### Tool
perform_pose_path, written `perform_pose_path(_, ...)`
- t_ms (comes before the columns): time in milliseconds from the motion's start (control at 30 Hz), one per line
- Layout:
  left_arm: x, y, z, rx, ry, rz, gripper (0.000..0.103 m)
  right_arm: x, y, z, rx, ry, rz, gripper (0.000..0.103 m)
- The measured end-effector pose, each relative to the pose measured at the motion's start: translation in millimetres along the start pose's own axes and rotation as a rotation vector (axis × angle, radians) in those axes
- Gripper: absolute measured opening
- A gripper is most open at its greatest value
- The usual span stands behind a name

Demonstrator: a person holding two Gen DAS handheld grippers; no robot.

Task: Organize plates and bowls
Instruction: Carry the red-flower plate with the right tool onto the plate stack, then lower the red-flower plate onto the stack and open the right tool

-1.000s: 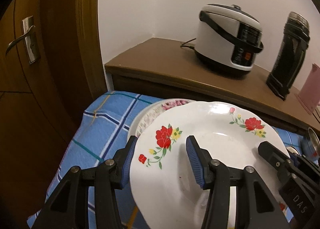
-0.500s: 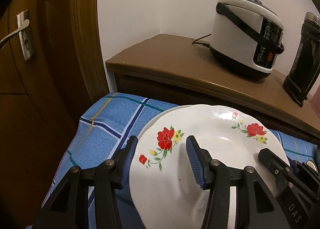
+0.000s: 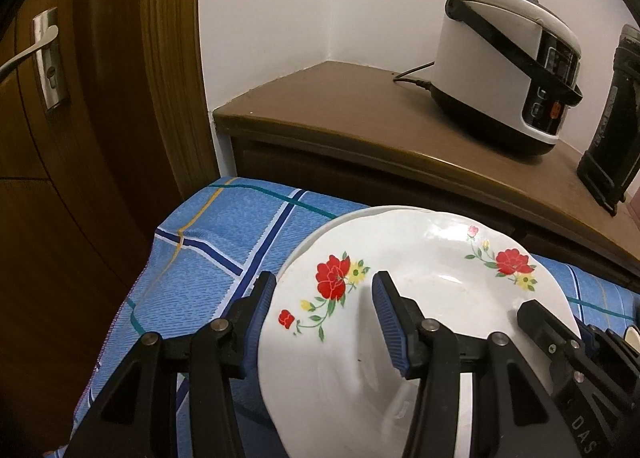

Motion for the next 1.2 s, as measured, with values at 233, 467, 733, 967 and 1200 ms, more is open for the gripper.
perform_pose_path(233, 0.3, 2.4, -0.7, 0.008, -0.016, 0.001, 0.053, 5.0, 0.7, 2.3, -0.012, 0.006, -0.012, 0.021)
perform_pose_path(467, 1.6, 1.8, -0.2, 0.014, -0.026, -0.006, 0.053, 6.7, 2.6, 2.4, -0.021, 0.004, -0.022, 0.022)
perform_pose_path(733, 4.7, 1.8, 2.4, 0.022, -0.028, -0.005, 0.053, 8.7, 3.6, 4.6, -0.020, -0.006, -0.013, 0.025)
perform_pose_path(967, -0.7, -0.5, 6.3, 0.037, -0.070, -0.028, 0.053, 4.9, 6.1, 5.6, -0.003, -0.036, -0.015, 0.029)
perform_pose_path(1200, 1.4, 0.1, 6.3, 0.038, -0.068, -0.024, 0.053, -0.7, 7.3, 4.7, 0.005, -0.048, -0.028, 0.034)
Point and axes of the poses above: each gripper's, at about its wrist camera, not at the fingertips, and x roughly the way its jaws point, z to its left, y to its underside, the point moved 9 cm from there along x, roughly the way its jaws point, and after that the axes turned 8 degrees about x, right-handed, at the moved point
